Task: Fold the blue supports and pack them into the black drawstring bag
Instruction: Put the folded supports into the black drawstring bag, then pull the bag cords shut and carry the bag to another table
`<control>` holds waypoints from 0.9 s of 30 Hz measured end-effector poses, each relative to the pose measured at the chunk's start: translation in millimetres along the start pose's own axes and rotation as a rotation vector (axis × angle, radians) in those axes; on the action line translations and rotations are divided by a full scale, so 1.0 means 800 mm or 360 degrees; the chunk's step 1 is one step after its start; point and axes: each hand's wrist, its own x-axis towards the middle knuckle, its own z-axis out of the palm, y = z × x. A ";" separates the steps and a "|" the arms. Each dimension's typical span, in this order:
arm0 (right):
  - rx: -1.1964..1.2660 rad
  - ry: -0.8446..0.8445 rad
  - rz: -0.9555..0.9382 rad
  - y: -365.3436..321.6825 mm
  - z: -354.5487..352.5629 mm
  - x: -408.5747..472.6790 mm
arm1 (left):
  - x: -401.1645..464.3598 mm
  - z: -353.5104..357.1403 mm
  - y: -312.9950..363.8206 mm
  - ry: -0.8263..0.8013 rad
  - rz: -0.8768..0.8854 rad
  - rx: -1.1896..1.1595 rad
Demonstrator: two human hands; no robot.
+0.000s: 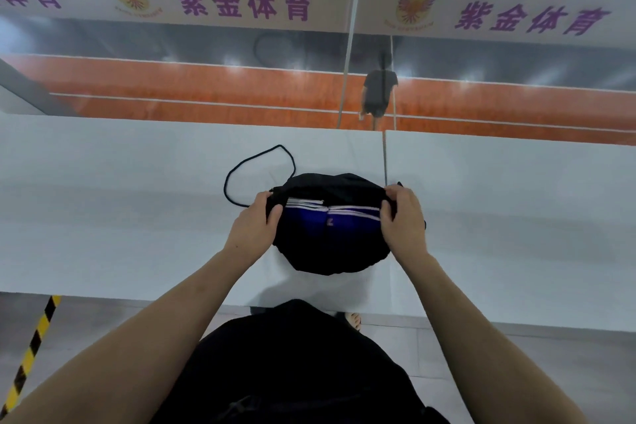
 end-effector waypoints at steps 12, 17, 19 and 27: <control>-0.0236 -0.0509 0.0384 0.037 -0.023 0.011 | 0.010 0.003 0.014 -0.0097 -0.0309 -0.0449; 0.0044 -0.0487 0.0278 -0.027 -0.041 0.014 | 0.018 -0.023 0.030 -0.0086 -0.0324 -0.0994; 0.0184 -0.0434 0.0280 -0.046 -0.054 0.016 | 0.023 -0.043 0.035 -0.0112 -0.0257 -0.1076; 0.0637 -0.0207 0.0126 -0.096 -0.118 0.032 | 0.048 -0.133 0.026 -0.0038 -0.0081 -0.1325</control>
